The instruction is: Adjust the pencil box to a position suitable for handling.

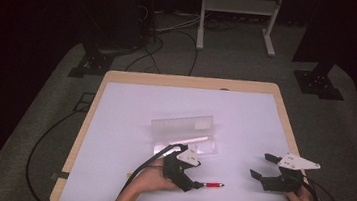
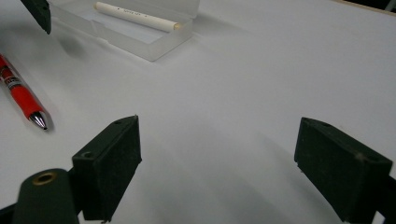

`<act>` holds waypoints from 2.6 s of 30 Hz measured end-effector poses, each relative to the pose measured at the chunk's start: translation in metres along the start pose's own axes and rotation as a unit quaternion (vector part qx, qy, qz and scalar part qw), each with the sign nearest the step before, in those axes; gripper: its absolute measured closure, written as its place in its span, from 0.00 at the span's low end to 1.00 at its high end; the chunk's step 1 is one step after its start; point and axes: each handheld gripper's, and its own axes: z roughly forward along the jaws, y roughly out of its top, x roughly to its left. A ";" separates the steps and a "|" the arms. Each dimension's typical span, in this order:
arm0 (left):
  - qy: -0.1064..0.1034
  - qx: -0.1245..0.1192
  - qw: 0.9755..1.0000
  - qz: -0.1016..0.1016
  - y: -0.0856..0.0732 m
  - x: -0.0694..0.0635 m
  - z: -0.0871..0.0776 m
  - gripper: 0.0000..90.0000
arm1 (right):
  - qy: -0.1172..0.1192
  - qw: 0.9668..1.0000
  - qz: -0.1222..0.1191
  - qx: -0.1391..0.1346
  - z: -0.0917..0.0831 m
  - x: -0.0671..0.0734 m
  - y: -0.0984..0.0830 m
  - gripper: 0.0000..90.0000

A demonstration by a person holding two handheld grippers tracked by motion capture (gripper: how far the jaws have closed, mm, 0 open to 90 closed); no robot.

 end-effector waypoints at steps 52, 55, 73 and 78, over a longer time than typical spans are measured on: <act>-0.014 0.020 0.999 0.045 -0.010 -0.012 0.022 0.83 | 0.000 1.000 0.000 0.000 0.000 0.000 0.000 0.15; -0.014 0.022 0.999 0.048 -0.009 -0.013 0.022 0.85 | -0.001 1.000 0.000 0.001 0.000 0.000 0.000 0.15; -0.005 0.024 0.998 0.052 -0.008 -0.014 0.021 0.89 | 0.000 1.000 0.000 0.000 0.000 0.000 0.000 0.15; -0.002 0.023 0.998 0.052 -0.007 -0.015 0.019 0.89 | 0.000 1.000 0.001 0.000 0.000 0.000 0.000 0.15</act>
